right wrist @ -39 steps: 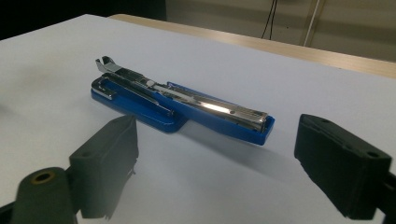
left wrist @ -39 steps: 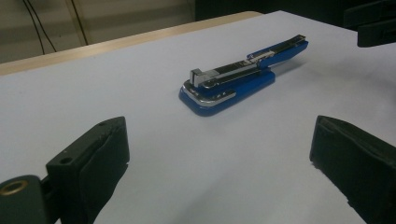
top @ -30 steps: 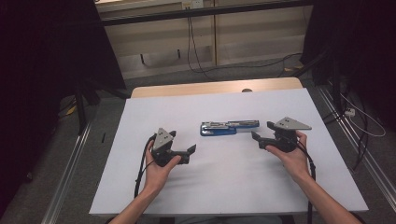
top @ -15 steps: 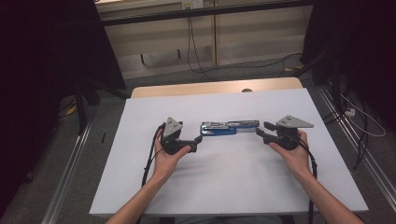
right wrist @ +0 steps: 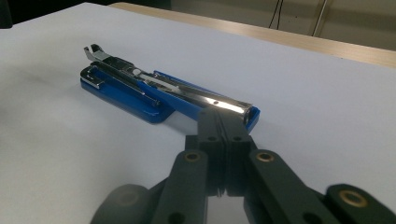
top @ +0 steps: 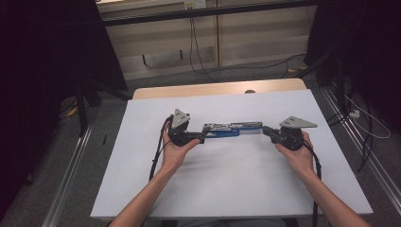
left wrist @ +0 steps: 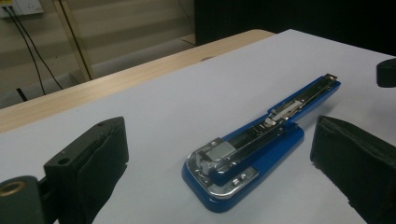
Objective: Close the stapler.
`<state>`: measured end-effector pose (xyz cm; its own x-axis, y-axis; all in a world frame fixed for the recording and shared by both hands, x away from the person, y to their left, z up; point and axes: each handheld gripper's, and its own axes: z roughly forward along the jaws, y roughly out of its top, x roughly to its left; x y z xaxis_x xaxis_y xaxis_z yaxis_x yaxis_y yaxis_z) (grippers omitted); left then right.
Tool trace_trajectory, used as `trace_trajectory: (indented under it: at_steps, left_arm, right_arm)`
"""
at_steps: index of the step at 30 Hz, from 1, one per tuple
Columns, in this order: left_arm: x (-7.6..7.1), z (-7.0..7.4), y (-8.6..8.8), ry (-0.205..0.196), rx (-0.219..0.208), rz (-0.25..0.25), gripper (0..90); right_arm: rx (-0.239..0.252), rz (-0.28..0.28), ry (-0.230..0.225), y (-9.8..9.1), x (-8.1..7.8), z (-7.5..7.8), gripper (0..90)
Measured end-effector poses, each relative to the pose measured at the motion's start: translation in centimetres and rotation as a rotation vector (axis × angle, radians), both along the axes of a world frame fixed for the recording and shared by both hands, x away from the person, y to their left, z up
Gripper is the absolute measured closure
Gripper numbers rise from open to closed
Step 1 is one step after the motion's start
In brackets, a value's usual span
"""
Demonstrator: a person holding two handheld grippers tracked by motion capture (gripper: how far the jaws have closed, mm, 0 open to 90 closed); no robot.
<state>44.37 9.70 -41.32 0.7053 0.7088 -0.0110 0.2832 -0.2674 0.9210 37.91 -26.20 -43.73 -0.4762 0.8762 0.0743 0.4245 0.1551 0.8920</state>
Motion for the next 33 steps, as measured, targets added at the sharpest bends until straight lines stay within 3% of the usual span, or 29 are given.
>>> trace_trajectory:
  at_steps: [4, 8, 19, 25, 33]
  left_arm:
    - [0.4, -0.5, 0.2, 0.014, 0.003, 0.008, 4.4]
    - [0.6, -1.0, 0.4, 0.063, 0.026, 0.029, 3.8]
    - [0.7, -1.7, -0.4, 0.075, 0.044, 0.013, 15.0]
    - [0.4, -1.8, -0.9, 0.087, 0.04, -0.02, 30.5]
    - [0.3, -1.9, -1.1, 0.106, 0.058, -0.056, 62.4]
  right_arm:
    - [-0.012, 0.006, 0.007, 0.1, 0.1, -0.1, 90.0]
    - [-0.017, 0.006, 0.014, 0.2, 0.4, -0.3, 90.0]
    - [-0.051, 0.003, 0.049, 0.4, 1.0, -1.1, 90.0]
    - [-0.057, 0.001, 0.055, 0.3, 1.0, -1.1, 90.0]
    - [-0.061, 0.0, 0.068, 0.3, 1.2, -1.1, 90.0]
